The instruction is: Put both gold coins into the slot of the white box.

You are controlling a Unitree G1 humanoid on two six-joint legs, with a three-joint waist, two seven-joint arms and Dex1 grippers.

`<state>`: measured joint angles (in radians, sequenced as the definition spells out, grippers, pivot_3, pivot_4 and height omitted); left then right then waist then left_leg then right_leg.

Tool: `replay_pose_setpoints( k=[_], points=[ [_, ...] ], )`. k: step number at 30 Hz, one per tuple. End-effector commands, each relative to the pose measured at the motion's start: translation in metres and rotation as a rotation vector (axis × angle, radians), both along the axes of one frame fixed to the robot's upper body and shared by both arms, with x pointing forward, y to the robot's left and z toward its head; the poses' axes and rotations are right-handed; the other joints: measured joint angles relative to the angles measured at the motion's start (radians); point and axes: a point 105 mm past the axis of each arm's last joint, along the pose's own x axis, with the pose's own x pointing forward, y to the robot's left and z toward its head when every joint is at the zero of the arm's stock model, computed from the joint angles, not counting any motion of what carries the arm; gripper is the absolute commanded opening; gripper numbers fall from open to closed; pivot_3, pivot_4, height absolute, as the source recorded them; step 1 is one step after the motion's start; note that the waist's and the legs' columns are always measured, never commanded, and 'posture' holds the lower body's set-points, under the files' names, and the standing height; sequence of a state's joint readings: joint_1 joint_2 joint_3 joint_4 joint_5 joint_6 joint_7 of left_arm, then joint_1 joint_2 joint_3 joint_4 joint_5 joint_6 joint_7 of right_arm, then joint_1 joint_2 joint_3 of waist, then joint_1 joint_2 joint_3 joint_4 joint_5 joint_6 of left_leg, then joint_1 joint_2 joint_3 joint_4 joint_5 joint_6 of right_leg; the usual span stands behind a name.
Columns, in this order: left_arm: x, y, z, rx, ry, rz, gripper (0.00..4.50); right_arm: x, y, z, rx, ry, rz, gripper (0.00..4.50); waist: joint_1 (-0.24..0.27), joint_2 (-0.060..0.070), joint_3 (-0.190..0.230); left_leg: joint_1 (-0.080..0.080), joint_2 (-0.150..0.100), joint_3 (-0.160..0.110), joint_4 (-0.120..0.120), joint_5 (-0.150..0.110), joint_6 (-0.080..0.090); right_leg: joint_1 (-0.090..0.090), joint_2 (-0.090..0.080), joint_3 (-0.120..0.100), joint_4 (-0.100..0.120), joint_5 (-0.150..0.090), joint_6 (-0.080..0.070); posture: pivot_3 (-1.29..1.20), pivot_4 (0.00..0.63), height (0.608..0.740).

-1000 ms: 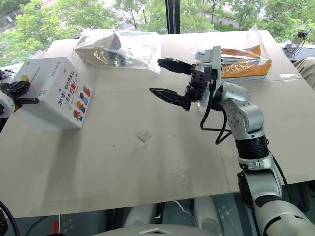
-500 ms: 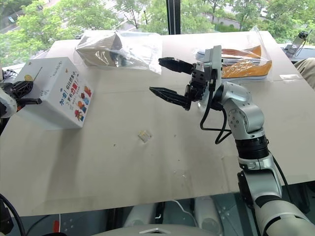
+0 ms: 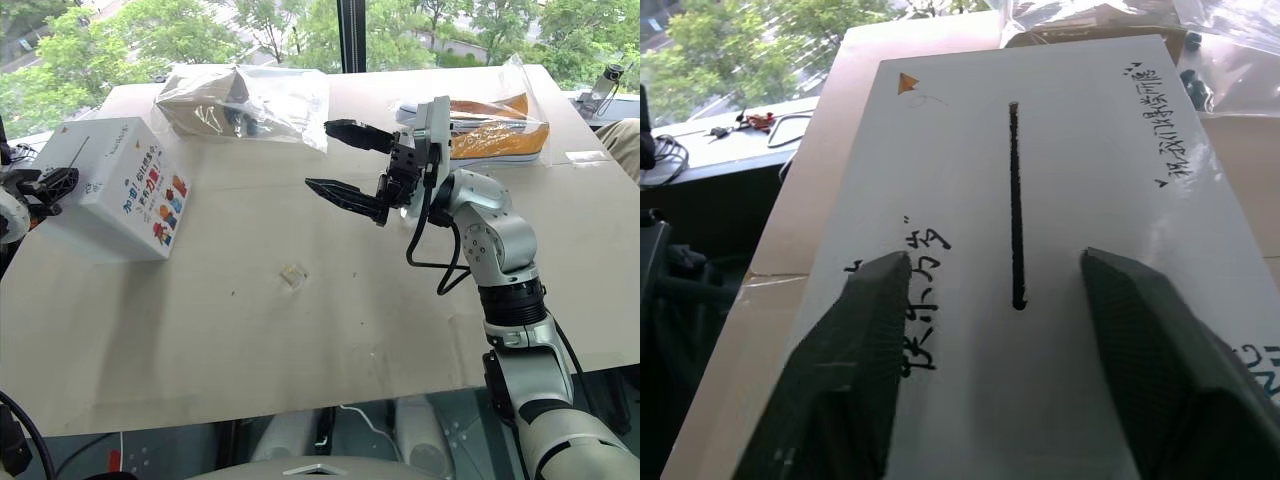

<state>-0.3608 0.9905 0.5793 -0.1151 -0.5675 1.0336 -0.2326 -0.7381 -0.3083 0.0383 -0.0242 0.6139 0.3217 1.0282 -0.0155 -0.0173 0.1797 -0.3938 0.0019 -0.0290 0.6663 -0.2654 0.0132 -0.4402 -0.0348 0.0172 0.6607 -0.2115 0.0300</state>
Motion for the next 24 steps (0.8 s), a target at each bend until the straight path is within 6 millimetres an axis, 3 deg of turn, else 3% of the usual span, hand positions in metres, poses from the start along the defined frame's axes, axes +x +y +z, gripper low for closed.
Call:
replay_pose_setpoints(
  k=[1,2,5,8,11,13,19,24],
  points=[
    [0.000,0.006,-0.016,-0.001,0.056,0.032,2.54,-0.007,-0.004,0.013,0.027,-0.066,-0.006,4.50,0.000,0.000,0.000,0.000,0.000,0.000,0.001,0.000,0.000,0.000,0.000,0.000,0.001,0.000,0.000,0.00,0.150,0.740],
    [0.002,0.003,-0.009,0.011,0.012,0.010,2.54,-0.007,-0.004,0.013,0.027,-0.064,-0.008,4.50,-0.001,0.000,0.000,0.000,0.000,0.000,0.002,0.000,0.000,0.000,0.000,0.000,0.001,0.000,0.000,0.00,0.150,0.740],
    [0.004,-0.046,0.030,0.011,-0.219,-0.266,2.54,-0.007,-0.005,0.005,0.006,-0.044,-0.008,4.50,0.001,0.000,0.000,0.001,0.000,0.000,0.002,0.000,0.000,0.001,0.001,0.000,0.002,0.000,0.000,0.00,0.150,0.740],
    [-0.008,-0.082,0.040,-0.028,-0.310,-0.486,2.54,-0.008,-0.002,-0.007,-0.035,-0.016,-0.006,4.50,0.002,-0.005,-0.001,-0.004,0.000,-0.003,0.004,0.001,-0.001,0.000,0.000,-0.002,0.001,0.000,0.000,0.00,0.150,0.740],
    [-0.040,-0.122,0.013,-0.015,-0.202,-0.765,2.54,-0.011,0.011,-0.049,-0.175,0.045,-0.021,4.50,-0.013,-0.005,-0.003,-0.004,0.000,-0.001,0.003,0.003,-0.005,-0.001,-0.001,-0.001,-0.001,0.000,0.000,0.00,0.150,0.740],
    [-0.056,-0.133,-0.012,0.009,-0.073,-0.848,2.54,-0.010,0.020,-0.069,-0.204,0.084,-0.046,4.50,-0.024,-0.004,-0.003,-0.003,0.001,0.002,0.001,0.003,-0.005,-0.001,-0.002,0.005,-0.003,-0.001,0.001,0.00,0.150,0.740],
    [-0.076,-0.128,-0.072,0.099,0.222,-0.853,2.54,0.000,0.047,-0.127,-0.340,0.115,-0.145,4.50,-0.027,-0.003,-0.002,-0.003,0.002,0.002,0.000,0.001,-0.001,-0.006,0.002,0.006,0.002,0.000,-0.001,0.00,0.150,0.740],
    [-0.085,-0.119,-0.091,0.102,0.253,-0.828,2.54,0.011,0.071,-0.148,-0.374,0.148,-0.207,4.50,-0.023,-0.004,-0.002,-0.001,0.002,0.003,0.003,0.001,-0.002,-0.002,0.007,0.004,0.001,-0.002,-0.005,0.00,0.150,0.740]
  ],
)
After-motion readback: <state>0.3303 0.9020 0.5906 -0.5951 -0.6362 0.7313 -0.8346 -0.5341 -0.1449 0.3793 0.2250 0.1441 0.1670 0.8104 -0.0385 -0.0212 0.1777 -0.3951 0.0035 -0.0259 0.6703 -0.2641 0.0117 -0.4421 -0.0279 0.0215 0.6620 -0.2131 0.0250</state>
